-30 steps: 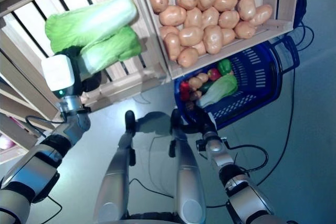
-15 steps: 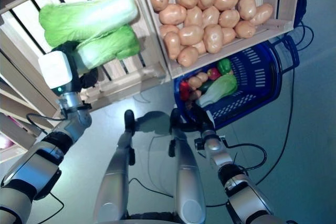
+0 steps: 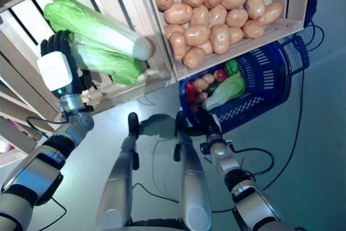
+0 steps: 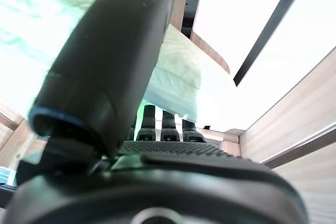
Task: Put vegetables into the basket
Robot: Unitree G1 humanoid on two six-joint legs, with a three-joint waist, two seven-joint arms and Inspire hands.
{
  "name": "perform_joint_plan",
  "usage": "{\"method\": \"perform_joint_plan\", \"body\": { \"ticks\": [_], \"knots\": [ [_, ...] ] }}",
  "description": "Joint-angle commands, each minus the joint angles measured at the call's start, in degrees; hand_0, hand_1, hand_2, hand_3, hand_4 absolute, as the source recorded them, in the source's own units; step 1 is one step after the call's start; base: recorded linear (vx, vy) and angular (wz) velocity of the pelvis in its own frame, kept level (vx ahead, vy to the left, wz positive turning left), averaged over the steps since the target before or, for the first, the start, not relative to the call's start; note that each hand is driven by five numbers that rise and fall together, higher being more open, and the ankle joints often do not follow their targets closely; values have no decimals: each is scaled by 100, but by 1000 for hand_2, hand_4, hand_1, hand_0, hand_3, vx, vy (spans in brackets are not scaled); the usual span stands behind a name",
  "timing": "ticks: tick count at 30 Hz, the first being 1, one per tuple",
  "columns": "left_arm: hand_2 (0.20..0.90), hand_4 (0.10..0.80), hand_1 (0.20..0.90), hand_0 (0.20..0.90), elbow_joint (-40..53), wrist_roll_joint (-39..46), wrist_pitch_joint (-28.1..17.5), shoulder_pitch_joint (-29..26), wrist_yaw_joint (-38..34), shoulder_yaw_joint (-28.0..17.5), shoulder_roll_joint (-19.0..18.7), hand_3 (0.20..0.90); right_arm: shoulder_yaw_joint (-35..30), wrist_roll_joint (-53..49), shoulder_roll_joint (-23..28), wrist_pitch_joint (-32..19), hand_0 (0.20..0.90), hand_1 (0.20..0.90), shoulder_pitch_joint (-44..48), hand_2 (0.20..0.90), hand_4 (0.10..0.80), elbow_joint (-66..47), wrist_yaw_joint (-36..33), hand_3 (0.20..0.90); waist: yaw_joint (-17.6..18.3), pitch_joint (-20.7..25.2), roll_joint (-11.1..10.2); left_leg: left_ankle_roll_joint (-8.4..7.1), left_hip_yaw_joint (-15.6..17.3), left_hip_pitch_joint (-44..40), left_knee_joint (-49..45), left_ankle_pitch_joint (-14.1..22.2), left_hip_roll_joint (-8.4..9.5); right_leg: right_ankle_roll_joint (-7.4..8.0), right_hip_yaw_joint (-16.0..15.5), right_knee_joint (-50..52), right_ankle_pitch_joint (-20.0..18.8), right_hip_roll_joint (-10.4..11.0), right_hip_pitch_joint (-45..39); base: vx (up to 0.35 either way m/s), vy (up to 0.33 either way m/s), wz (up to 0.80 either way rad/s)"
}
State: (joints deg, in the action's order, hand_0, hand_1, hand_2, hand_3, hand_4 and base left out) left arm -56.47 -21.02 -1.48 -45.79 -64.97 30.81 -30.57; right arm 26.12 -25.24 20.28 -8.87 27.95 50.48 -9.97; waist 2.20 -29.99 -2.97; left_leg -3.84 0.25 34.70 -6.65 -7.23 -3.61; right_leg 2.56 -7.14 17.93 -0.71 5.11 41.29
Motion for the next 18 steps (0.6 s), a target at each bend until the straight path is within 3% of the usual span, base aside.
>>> {"method": "perform_joint_plan", "body": {
  "ticks": [1,9,12,18],
  "knots": [
    [900,800,900,900,389,-162,-125,-428,-1171,-674,-338,900,129,-156,140,-144,900,900,-258,900,800,-265,-245,900,-54,20,-134,43,-93,528,-696,211,346,-106,-191,-159,84,-172,-353,0,0,0],
    [900,800,900,900,1727,-905,-156,325,-1462,-832,-506,900,-51,-166,249,-238,900,900,-580,900,800,-452,-346,900,-256,20,34,71,-196,553,-659,234,444,-77,-324,-188,74,-78,-344,1,-12,2],
    [900,800,900,900,2332,-820,-19,739,-1275,-857,-569,900,-177,-117,266,-249,900,900,-693,900,800,-537,-392,900,-361,20,108,75,-248,576,-635,234,480,-55,-389,-203,70,-37,-338,3,-26,7],
    [900,800,900,900,2685,-727,45,1271,-1251,-925,-466,900,-294,-174,266,-291,900,900,-786,900,800,-577,-418,900,-475,20,140,89,-303,559,-576,227,506,-36,-478,-248,60,-5,-388,3,-32,6]
  ]
}}
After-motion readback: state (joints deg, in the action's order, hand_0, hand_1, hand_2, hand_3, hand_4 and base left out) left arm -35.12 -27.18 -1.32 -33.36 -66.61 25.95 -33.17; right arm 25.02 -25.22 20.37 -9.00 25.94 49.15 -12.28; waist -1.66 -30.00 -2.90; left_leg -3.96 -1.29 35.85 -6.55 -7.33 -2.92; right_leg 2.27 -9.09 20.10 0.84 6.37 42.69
